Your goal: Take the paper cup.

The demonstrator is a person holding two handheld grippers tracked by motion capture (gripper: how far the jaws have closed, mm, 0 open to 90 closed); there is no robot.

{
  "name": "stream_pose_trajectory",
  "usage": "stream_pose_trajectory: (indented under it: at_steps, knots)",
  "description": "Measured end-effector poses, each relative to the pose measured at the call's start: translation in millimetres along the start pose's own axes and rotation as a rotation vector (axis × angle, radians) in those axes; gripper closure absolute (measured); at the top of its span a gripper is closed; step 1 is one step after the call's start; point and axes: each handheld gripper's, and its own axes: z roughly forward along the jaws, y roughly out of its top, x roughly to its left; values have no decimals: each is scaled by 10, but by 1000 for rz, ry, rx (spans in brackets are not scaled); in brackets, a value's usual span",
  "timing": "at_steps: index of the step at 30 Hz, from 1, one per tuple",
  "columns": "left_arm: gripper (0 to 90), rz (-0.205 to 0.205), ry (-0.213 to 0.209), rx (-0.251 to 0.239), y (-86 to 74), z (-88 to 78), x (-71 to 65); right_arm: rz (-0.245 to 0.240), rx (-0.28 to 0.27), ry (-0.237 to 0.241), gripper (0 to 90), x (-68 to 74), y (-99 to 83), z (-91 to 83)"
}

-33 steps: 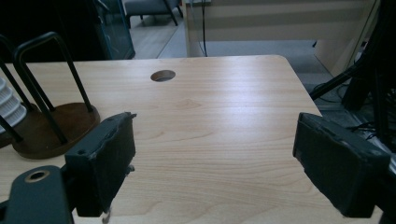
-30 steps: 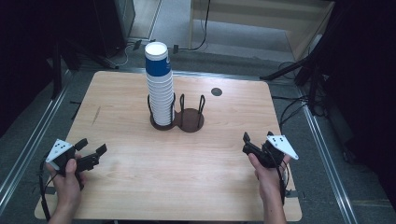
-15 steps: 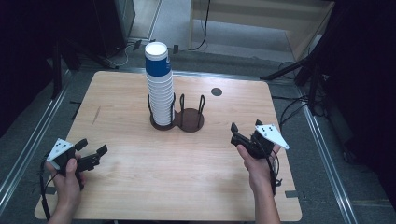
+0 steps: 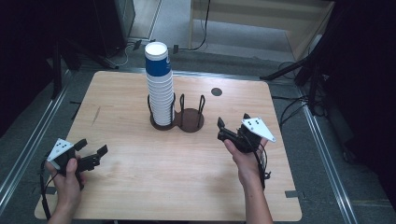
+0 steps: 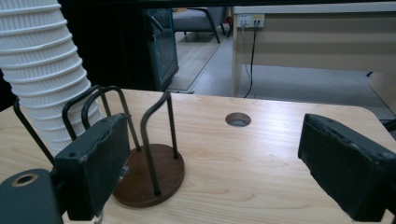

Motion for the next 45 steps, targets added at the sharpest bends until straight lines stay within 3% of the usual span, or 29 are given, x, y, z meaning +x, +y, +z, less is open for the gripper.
stream_pose_trajectory:
  at_steps: [27,45]
  knots:
    - [72,-1,1,0,4,9,8,-1,-6,104,90,476,143,261]
    - [72,-6,-4,1,5,12,14,-7,-44,169,80,815,338,451]
